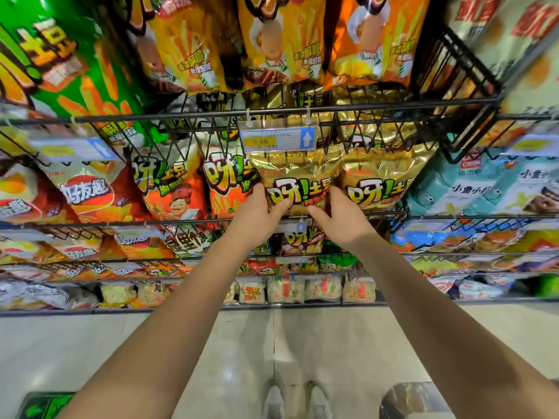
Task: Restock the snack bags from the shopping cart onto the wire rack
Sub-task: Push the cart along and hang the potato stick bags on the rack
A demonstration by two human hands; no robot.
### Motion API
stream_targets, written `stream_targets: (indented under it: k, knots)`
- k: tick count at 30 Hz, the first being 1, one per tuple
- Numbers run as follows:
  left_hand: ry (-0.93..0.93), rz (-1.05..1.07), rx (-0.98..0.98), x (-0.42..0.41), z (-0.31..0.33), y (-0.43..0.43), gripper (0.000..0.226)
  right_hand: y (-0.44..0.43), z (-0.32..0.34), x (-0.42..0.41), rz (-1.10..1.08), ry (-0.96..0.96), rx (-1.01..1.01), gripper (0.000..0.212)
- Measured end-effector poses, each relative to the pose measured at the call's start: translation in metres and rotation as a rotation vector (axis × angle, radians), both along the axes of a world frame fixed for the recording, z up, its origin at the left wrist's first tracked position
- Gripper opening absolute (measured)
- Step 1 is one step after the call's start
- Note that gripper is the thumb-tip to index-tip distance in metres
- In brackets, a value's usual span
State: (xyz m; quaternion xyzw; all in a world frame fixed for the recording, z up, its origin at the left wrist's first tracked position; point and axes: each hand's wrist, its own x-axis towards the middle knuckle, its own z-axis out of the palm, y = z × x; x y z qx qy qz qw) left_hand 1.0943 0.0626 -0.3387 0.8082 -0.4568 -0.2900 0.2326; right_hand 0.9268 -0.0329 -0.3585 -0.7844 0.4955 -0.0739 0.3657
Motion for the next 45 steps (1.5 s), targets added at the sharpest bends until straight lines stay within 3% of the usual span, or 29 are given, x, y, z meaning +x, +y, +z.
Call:
stream_targets:
  k: [2, 4, 8, 10, 16, 28, 45]
  knots:
    - [-0.009, -0.018, 0.012, -0.003, 0.006, 0.008, 0.054, 0.010, 0.008, -0.010, 0.027, -0.018, -0.033, 0.062]
    - [-0.080, -0.050, 0.018, -0.005, 0.014, 0.018, 0.055, 0.023, 0.022, -0.023, 0.062, -0.010, -0.061, 0.067]
    - [-0.463, -0.227, 0.077, -0.024, 0.046, 0.043, 0.056, 0.043, 0.043, -0.051, 0.139, 0.042, -0.250, 0.068]
    - [-0.606, -0.287, 0.008, -0.038, 0.061, 0.051, 0.060, 0.050, 0.056, -0.065, 0.153, 0.065, -0.352, 0.069]
    - [-0.730, -0.509, -0.020, -0.081, 0.097, 0.046, 0.069, 0.077, 0.090, -0.115, 0.078, 0.209, -0.598, 0.067]
    - [-0.652, -0.954, -0.210, -0.230, 0.075, 0.023, 0.070, 0.153, 0.079, -0.269, -0.360, 0.313, -0.507, 0.064]
    - [-0.647, -1.420, -0.325, -0.605, 0.065, 0.031, 0.069, 0.269, 0.064, -0.602, -0.920, 0.388, -0.389, 0.065]
